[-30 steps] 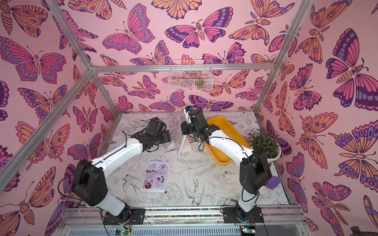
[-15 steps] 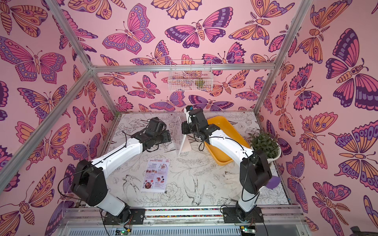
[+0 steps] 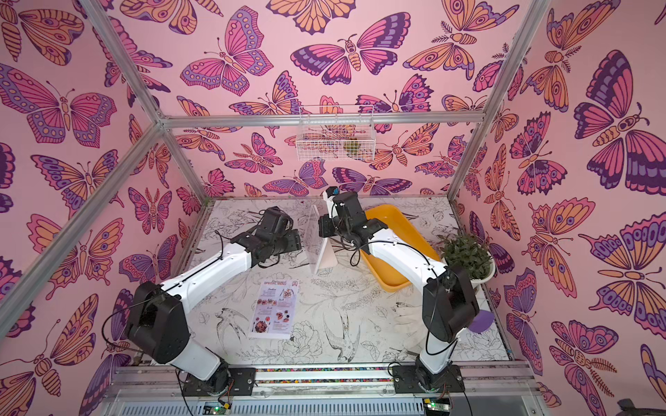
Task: Replace the menus in the menu holders
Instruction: Insert the menu into the menu holder.
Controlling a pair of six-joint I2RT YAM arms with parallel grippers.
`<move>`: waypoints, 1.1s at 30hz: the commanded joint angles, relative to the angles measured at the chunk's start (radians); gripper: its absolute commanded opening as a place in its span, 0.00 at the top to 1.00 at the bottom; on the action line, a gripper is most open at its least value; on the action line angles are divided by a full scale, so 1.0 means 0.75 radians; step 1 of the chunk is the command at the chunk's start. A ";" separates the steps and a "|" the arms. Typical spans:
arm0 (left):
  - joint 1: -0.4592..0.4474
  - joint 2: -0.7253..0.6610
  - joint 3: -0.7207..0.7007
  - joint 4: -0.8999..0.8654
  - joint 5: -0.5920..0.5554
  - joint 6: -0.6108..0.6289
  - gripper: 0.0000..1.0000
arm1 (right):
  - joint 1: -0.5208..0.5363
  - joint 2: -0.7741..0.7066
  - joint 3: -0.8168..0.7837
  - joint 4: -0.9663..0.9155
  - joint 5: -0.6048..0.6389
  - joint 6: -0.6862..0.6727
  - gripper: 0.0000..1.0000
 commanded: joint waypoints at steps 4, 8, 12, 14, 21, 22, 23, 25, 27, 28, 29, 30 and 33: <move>0.004 0.007 0.007 -0.016 0.002 0.010 0.27 | 0.012 0.035 0.053 -0.098 -0.046 -0.025 0.95; 0.005 0.001 0.000 -0.016 -0.002 0.012 0.27 | 0.012 0.022 0.051 -0.109 -0.019 -0.029 0.89; 0.004 0.000 0.001 -0.015 0.000 0.009 0.27 | 0.008 -0.010 0.067 -0.105 -0.002 -0.033 0.83; 0.004 0.001 0.002 -0.015 0.000 0.009 0.27 | 0.004 -0.024 0.077 -0.105 0.008 -0.035 0.80; 0.006 -0.005 -0.003 -0.015 -0.002 0.009 0.27 | 0.000 -0.073 0.052 -0.111 0.012 -0.036 0.87; 0.004 -0.001 -0.004 -0.013 -0.002 0.008 0.27 | -0.001 -0.075 0.044 -0.114 0.004 -0.034 0.89; 0.004 -0.001 -0.004 -0.011 0.001 0.008 0.27 | -0.001 -0.074 0.037 -0.119 0.000 -0.031 0.89; 0.004 0.003 -0.002 -0.009 0.004 0.008 0.27 | 0.000 -0.077 0.019 -0.115 -0.013 -0.024 0.91; 0.005 0.001 0.000 -0.010 0.004 0.008 0.27 | 0.000 -0.076 0.006 -0.115 -0.010 -0.019 0.92; 0.004 0.001 0.002 -0.010 0.004 0.009 0.27 | -0.002 -0.074 0.005 -0.119 -0.004 -0.021 0.92; 0.004 0.001 0.003 -0.008 0.004 0.010 0.27 | 0.000 -0.069 0.002 -0.119 -0.001 -0.022 0.92; 0.004 0.003 0.004 -0.010 0.004 0.010 0.27 | 0.000 -0.065 0.003 -0.120 0.005 -0.023 0.92; 0.004 -0.001 0.008 -0.009 0.002 0.011 0.27 | -0.001 -0.042 0.008 -0.133 0.005 -0.027 0.93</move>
